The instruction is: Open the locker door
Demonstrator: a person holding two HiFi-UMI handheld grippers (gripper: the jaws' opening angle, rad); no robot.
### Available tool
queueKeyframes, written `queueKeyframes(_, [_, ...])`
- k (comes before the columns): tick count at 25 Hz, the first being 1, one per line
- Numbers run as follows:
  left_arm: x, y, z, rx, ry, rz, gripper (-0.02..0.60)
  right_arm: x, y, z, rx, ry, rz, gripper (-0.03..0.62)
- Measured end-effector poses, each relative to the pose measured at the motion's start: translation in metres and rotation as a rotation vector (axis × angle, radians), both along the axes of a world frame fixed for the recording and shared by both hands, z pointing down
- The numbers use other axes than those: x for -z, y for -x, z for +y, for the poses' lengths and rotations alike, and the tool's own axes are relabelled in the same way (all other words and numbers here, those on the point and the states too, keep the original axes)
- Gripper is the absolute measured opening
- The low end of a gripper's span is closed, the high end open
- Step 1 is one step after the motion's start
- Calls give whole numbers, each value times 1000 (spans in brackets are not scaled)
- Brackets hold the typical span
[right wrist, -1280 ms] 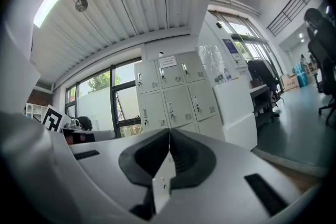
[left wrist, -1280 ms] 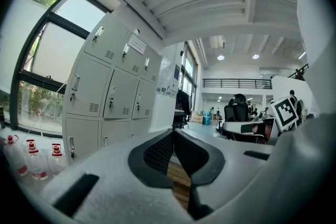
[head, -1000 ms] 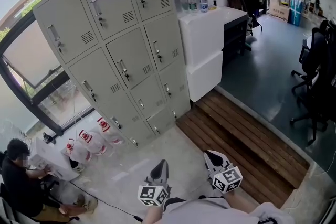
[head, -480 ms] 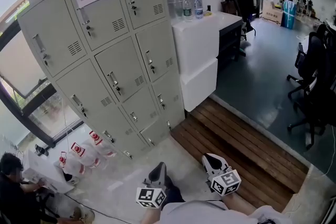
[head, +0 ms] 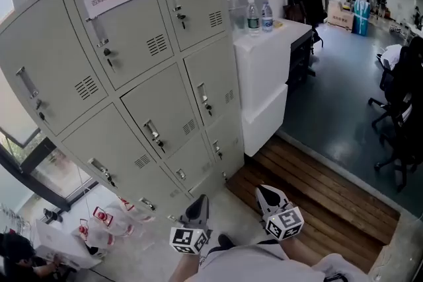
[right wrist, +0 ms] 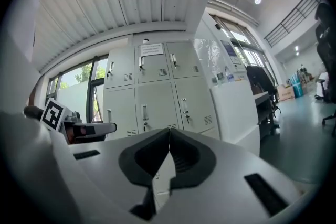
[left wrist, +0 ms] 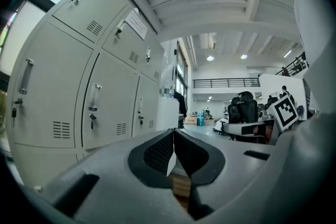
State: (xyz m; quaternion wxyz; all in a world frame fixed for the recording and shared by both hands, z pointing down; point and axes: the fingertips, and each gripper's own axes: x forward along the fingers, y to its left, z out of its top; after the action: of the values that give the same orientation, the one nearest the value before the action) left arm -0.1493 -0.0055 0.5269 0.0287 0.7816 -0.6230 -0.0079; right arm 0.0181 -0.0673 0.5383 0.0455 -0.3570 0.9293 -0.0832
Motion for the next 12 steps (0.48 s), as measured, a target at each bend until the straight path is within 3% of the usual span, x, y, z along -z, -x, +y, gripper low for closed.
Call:
queueKeyframes(5, [10,84,-59,-3,-8,1,9,14,72,-60,-36,-23,-11,14])
queueKeyframes(12, [10,131,-107,16,-5,38,9,18,119,-111,-27,-29,37,14])
